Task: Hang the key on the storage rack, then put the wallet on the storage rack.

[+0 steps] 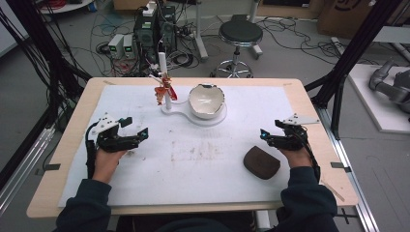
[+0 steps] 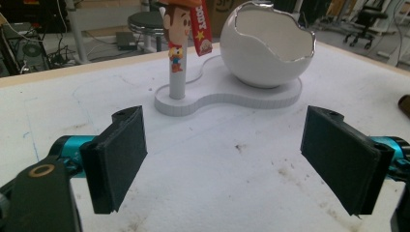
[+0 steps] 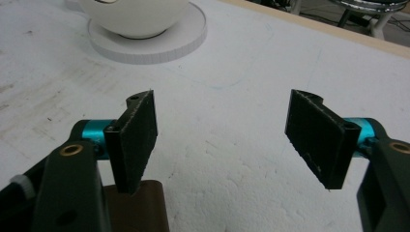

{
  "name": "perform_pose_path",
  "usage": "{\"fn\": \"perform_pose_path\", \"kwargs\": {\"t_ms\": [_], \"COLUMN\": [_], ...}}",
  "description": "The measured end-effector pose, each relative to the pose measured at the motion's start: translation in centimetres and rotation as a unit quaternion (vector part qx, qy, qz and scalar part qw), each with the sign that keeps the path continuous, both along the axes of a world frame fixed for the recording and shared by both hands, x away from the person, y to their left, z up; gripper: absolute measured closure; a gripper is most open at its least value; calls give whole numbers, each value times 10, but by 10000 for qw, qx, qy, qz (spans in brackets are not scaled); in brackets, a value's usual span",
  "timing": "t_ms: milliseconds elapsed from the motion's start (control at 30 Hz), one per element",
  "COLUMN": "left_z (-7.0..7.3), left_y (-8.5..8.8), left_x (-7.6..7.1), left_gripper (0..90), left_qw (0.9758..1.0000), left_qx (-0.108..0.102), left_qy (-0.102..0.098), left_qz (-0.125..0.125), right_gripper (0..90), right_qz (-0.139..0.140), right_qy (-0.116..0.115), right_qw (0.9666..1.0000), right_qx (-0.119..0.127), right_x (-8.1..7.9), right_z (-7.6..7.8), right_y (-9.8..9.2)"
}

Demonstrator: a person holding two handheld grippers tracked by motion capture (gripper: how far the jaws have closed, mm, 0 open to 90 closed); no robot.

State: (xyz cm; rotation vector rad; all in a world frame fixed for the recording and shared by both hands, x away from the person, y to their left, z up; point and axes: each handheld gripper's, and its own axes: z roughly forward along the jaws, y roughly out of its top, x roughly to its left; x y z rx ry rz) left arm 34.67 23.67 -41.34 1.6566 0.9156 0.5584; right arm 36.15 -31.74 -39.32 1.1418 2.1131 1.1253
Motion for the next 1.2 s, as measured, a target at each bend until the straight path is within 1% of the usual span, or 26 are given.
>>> {"fn": "perform_pose_path", "kwargs": {"t_ms": [33,67,167,200,267,300,400,467,500,600,667,700,733,767,800,867,900,933,967,1033,1100,1133,1167,1200], "left_z": [0,-1,-1,-1,0,0,-1,-1,-1,-1,-2,-1,-1,-1,0,1,1,1,0,0,-1,-1,-1,-2], "left_y": [1,3,7,7,6,5,2,2,2,2,2,2,2,2,2,1,1,1,0,0,-1,-1,-1,-1], "left_x": [-1,-1,-2,-1,-1,0,2,3,4,7,7,7,6,6,5,4,3,3,3,4,4,4,5,5], "left_gripper": [167,168,168,168,169,169,171,174,175,175,175,175,175,175,175,175,176,176,177,177,178,179,180,180], "left_qw": [10000,10000,10000,9999,9999,9999,10000,10000,10000,9999,9999,9999,9999,9999,9999,9999,10000,10000,9999,9999,9999,9999,9999,9999], "left_qx": [41,35,-32,-43,-53,-61,-33,-58,-88,-150,-127,-126,-129,-111,-73,-85,-48,-43,-50,-25,-4,-2,-10,-17], "left_qy": [7,7,29,24,4,0,18,21,22,22,51,55,56,49,55,61,72,73,79,103,119,126,127,129], "left_qz": [11,18,89,101,124,91,47,39,34,32,29,39,40,47,52,57,37,45,59,31,28,22,29,27], "right_gripper": [263,260,260,260,258,253,250,243,243,243,242,242,224,224,225,220,221,215,214,214,215,218,218,219], "right_qz": [-2,-17,41,109,117,152,162,146,182,223,300,402,716,716,838,1020,1106,1092,1109,1123,1105,1102,1096,1127], "right_qy": [27,80,124,99,106,86,113,157,226,256,334,387,678,678,781,1002,1098,1164,1174,1325,1534,1600,1655,1654], "right_qw": [10000,10000,9999,9999,9999,9998,9998,9998,9995,9993,9988,9982,9947,9947,9927,9888,9866,9865,9865,9848,9811,9795,9784,9780], "right_qx": [2,48,26,-4,12,-3,-41,-38,-114,-178,-196,-212,-275,-275,-369,-423,-476,-378,-268,40,414,526,577,584], "right_x": [1,3,2,1,-1,-4,-6,-8,-12,-16,-20,-21,-23,-23,-23,-24,-24,-24,-23,-20,-17,-16,-16,-15], "right_z": [-1,-2,-3,-3,-3,-2,-2,-4,-6,-8,-10,-11,-16,-16,-19,-27,-30,-33,-34,-39,-45,-47,-47,-48], "right_y": [0,1,3,3,2,0,-5,-8,-12,-16,-19,-19,-18,-18,-16,-12,-10,-10,-12,-18,-23,-25,-25,-25]}}
